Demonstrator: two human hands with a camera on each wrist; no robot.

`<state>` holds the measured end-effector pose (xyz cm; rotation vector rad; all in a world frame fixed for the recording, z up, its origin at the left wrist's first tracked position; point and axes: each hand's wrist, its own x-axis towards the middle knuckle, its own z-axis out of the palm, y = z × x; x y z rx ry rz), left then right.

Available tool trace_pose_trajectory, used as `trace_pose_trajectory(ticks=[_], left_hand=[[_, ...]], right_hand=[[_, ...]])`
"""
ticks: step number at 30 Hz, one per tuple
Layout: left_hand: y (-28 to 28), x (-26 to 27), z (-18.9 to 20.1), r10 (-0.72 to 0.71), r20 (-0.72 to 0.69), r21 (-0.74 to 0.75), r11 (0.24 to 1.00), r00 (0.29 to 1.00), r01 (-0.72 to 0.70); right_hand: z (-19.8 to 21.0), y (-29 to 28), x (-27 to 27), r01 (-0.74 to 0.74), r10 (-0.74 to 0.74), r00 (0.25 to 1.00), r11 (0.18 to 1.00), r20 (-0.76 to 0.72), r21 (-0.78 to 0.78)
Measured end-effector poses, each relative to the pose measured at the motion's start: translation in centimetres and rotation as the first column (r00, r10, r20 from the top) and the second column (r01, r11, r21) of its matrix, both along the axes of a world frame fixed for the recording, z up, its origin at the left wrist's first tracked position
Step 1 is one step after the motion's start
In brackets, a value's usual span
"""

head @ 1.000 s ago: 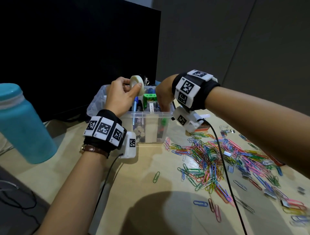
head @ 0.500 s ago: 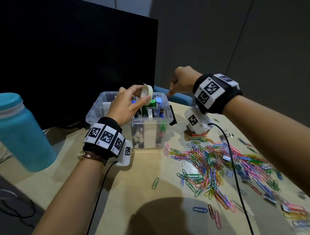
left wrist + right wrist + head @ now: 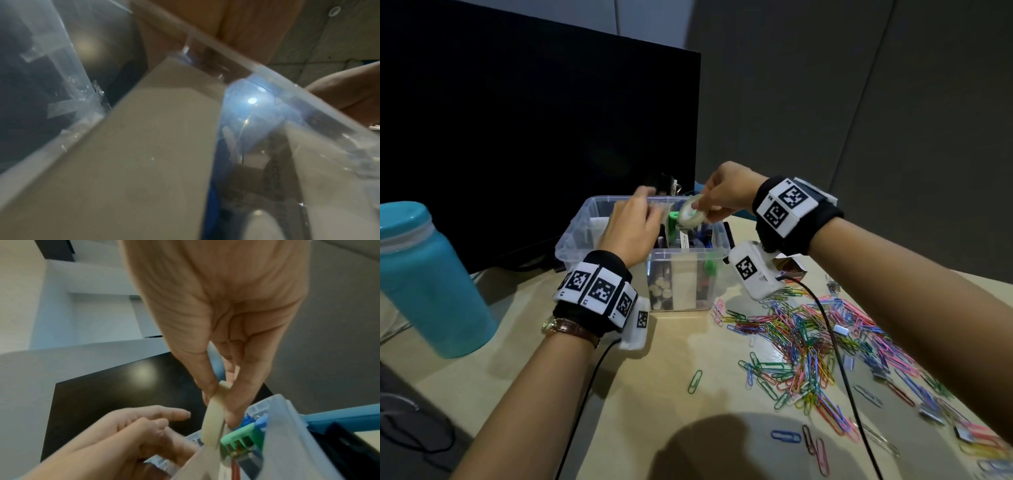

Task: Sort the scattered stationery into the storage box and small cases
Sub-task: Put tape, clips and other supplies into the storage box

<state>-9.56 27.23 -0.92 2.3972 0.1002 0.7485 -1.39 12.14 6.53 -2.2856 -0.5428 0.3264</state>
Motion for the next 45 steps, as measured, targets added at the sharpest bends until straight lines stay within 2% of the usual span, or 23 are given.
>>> trace_pose_trajectory(ticks=[3, 6, 9, 12, 14, 19, 26, 30, 35, 37, 39, 41, 42, 45], left_hand=[[0.1, 0.2, -0.1, -0.008, -0.063, 0.048, 0.999, 0.998, 0.011], [0.3, 0.3, 0.0, -0.069, -0.071, 0.025, 0.997, 0.995, 0.071], [0.1, 0.1, 0.0, -0.093, -0.092, 0.039, 0.995, 0.991, 0.097], [-0.1, 0.0, 0.1, -0.108, -0.108, 0.027, 0.993, 0.988, 0.112], [0.0, 0.0, 0.1, -0.114, -0.109, 0.031, 0.993, 0.987, 0.118], [-0.1, -0.1, 0.1, -0.112, -0.128, 0.120, 0.984, 0.985, 0.128], [0.0, 0.0, 0.3, -0.038, -0.226, 0.228, 0.969, 0.973, 0.091], [-0.7, -0.2, 0.5, 0.063, -0.197, 0.361, 0.932, 0.978, 0.012], [-1.1, -0.6, 0.6, 0.070, -0.185, 0.434, 0.901, 0.980, 0.017], [-1.4, -0.6, 0.5, 0.074, -0.120, 0.420, 0.907, 0.990, -0.017], [-2.2, -0.4, 0.6, 0.090, 0.005, 0.384, 0.920, 0.996, -0.085], [-4.1, -0.2, 1.2, 0.039, 0.098, 0.352, 0.933, 0.994, -0.071], [-5.3, 0.0, 1.6, -0.027, 0.126, 0.341, 0.940, 0.992, -0.018], [-10.0, 0.5, 2.8, -0.277, 0.141, 0.242, 0.941, 0.951, 0.238]], right_hand=[[-0.3, 0.5, 0.0, 0.018, -0.018, 1.000, 1.000, -0.009, 0.009], [-0.9, 1.0, -0.2, -0.007, 0.008, 1.000, 0.997, 0.017, -0.077], [-1.4, 1.5, 0.0, 0.027, 0.008, 0.987, 0.978, 0.163, -0.208], [-1.1, 1.3, -0.5, 0.085, 0.065, 0.939, 0.908, 0.339, -0.409], [-0.7, 0.7, -0.8, 0.124, 0.085, 0.911, 0.878, 0.404, -0.463], [-0.9, 0.1, -0.5, -0.054, 0.188, 0.940, 0.905, 0.284, -0.422], [-0.4, -0.3, -0.5, -0.010, 0.186, 0.933, 0.870, 0.308, -0.494], [-0.9, -2.0, -1.0, -0.111, 0.269, 0.916, 0.882, 0.297, -0.457], [-1.5, -6.0, -1.5, -0.117, 0.271, 0.878, 0.921, 0.394, -0.373], [-1.0, -8.4, -1.6, -0.065, 0.237, 0.863, 0.928, 0.447, -0.367], [-0.2, -11.3, -2.0, -0.009, 0.200, 0.866, 0.923, 0.458, -0.385], [0.6, -14.3, -2.6, 0.057, 0.140, 0.884, 0.914, 0.445, -0.401], [0.9, -15.7, -2.8, 0.093, 0.111, 0.886, 0.909, 0.449, -0.406], [1.1, -19.3, -3.4, 0.200, 0.028, 0.875, 0.888, 0.483, -0.413]])
